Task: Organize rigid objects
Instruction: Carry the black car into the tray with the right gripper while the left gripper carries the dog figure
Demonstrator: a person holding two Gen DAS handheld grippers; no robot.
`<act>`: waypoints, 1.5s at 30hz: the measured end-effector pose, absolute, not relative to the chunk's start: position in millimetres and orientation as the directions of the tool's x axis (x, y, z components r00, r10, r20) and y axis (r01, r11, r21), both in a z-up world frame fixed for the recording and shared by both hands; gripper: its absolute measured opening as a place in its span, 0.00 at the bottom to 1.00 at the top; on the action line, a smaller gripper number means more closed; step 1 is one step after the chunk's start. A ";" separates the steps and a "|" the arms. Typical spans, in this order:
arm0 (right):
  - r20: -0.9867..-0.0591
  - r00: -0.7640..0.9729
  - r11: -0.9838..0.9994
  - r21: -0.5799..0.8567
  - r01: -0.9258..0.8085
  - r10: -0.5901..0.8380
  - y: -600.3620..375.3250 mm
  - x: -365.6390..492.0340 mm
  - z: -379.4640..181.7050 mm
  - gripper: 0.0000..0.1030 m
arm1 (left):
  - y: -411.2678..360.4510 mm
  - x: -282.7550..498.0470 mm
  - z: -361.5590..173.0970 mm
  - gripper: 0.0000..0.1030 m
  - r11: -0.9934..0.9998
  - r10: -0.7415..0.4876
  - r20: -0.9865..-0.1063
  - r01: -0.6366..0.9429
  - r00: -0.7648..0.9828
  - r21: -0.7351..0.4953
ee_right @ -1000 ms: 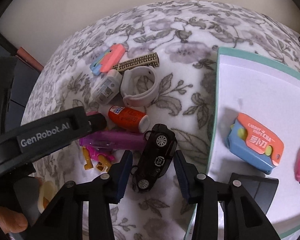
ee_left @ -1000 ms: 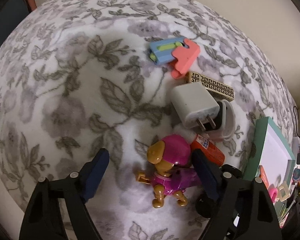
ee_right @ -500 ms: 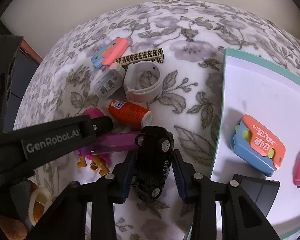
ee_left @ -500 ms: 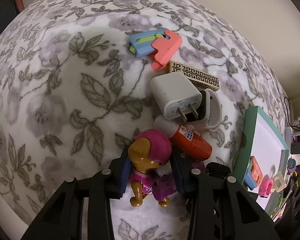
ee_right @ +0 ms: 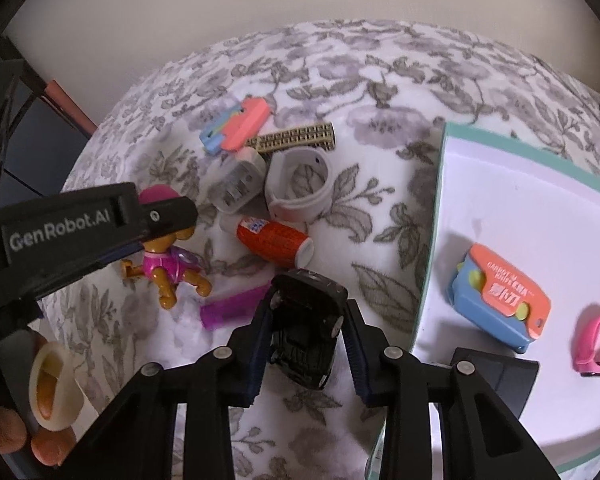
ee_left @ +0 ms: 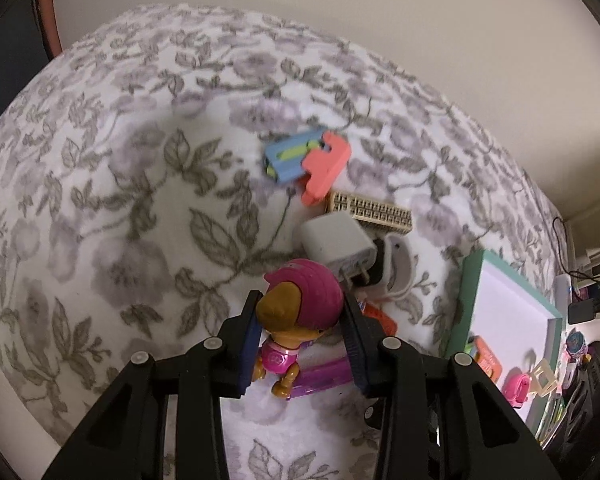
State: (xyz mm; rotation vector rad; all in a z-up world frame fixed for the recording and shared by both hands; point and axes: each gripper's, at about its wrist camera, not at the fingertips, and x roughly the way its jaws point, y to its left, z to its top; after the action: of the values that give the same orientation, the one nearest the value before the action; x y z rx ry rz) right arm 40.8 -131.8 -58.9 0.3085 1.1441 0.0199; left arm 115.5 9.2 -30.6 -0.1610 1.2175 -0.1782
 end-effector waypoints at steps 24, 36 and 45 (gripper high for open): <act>-0.875 0.475 0.919 0.259 0.296 0.094 -192.4 19.5 -27.5 0.36 | -8.8 95.9 11.6 0.39 0.964 -0.265 -0.857 0.137 0.443 -0.227; -0.873 0.487 0.848 0.256 0.464 -0.003 -271.3 -23.1 -8.7 0.36 | -94.1 60.0 23.4 0.39 0.921 -0.324 -0.852 0.344 0.412 -0.184; -0.876 0.477 0.793 0.237 0.561 -0.076 -319.7 -53.2 -3.3 0.36 | -163.3 24.5 14.3 0.39 0.847 -0.388 -0.859 0.496 0.333 -0.191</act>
State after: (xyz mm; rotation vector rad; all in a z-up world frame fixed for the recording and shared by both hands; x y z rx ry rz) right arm -53.2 -319.7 -3.3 0.5459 1.0075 -0.4137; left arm 24.5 -163.3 14.3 0.1123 1.0874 -0.5789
